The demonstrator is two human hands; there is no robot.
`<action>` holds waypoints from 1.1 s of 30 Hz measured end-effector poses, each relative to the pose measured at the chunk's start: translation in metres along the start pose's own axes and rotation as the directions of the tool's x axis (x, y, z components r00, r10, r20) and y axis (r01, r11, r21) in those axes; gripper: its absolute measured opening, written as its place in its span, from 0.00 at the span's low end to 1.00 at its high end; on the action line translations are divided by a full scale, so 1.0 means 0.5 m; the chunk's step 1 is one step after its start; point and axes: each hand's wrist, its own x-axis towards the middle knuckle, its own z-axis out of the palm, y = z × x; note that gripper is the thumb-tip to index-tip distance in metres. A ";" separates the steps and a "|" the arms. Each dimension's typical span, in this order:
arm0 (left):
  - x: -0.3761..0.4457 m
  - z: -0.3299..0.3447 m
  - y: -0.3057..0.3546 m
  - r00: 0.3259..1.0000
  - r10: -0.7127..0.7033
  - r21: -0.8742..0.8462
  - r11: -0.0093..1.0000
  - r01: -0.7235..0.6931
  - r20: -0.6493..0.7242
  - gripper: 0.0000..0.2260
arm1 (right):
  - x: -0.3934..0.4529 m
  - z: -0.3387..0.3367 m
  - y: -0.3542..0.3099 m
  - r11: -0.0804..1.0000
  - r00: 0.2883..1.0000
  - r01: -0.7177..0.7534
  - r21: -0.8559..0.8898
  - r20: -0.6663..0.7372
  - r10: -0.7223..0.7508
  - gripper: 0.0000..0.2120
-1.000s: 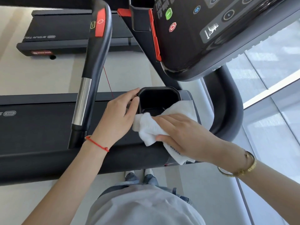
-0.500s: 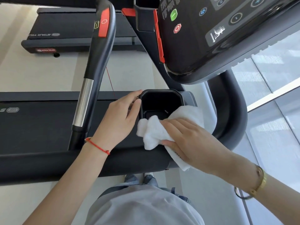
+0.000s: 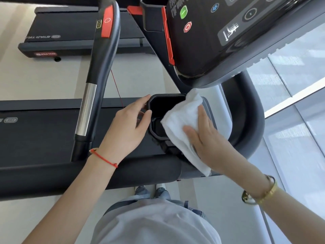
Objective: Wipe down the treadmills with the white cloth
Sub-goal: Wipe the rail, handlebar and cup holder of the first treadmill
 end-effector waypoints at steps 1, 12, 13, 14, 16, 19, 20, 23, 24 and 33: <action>0.000 0.001 0.000 1.000 0.001 0.004 1.000 -0.001 -0.004 0.20 | 0.026 -0.008 -0.002 0.997 0.999 -0.044 0.065 0.026 0.043 0.30; -0.005 0.003 0.002 0.998 -0.045 0.056 0.997 0.047 -0.039 0.20 | 0.079 -0.022 0.026 0.982 0.996 0.053 0.181 0.061 -0.065 0.19; -0.007 0.002 0.003 0.998 -0.045 0.065 0.997 0.047 -0.043 0.20 | 0.092 -0.023 0.023 0.987 0.994 0.078 0.142 0.060 -0.087 0.22; -0.010 0.001 0.003 0.998 -0.044 0.076 0.996 0.048 -0.049 0.20 | 0.107 -0.023 0.019 0.989 0.992 0.104 0.104 0.056 -0.110 0.25; -0.019 0.001 0.003 0.997 -0.043 0.100 0.994 0.049 -0.066 0.20 | 0.130 -0.024 0.015 0.985 0.985 0.170 0.020 0.039 -0.171 0.27; -0.034 0.004 0.003 0.995 -0.062 0.113 0.991 0.070 -0.074 0.19 | 0.159 -0.030 0.015 0.934 0.949 0.317 -0.167 0.062 -0.311 0.26; -0.038 0.005 0.003 0.994 -0.072 0.110 0.991 0.081 -0.080 0.19 | 0.169 -0.032 0.012 0.899 0.931 0.364 -0.244 0.076 -0.357 0.24; -0.045 0.005 0.003 0.993 -0.085 0.126 0.987 0.095 -0.087 0.19 | 0.203 -0.031 -0.007 0.742 0.833 0.538 -0.400 0.121 -0.540 0.17; -0.047 0.003 0.005 0.992 -0.084 0.133 0.986 0.095 -0.090 0.20 | 0.216 -0.027 -0.016 0.680 0.791 0.593 -0.431 0.155 -0.591 0.16; -0.067 -0.001 -0.003 0.973 -0.083 0.191 0.974 0.125 -0.214 0.12 | 0.284 -0.037 -0.058 0.384 0.478 0.877 -0.289 0.447 -0.756 0.18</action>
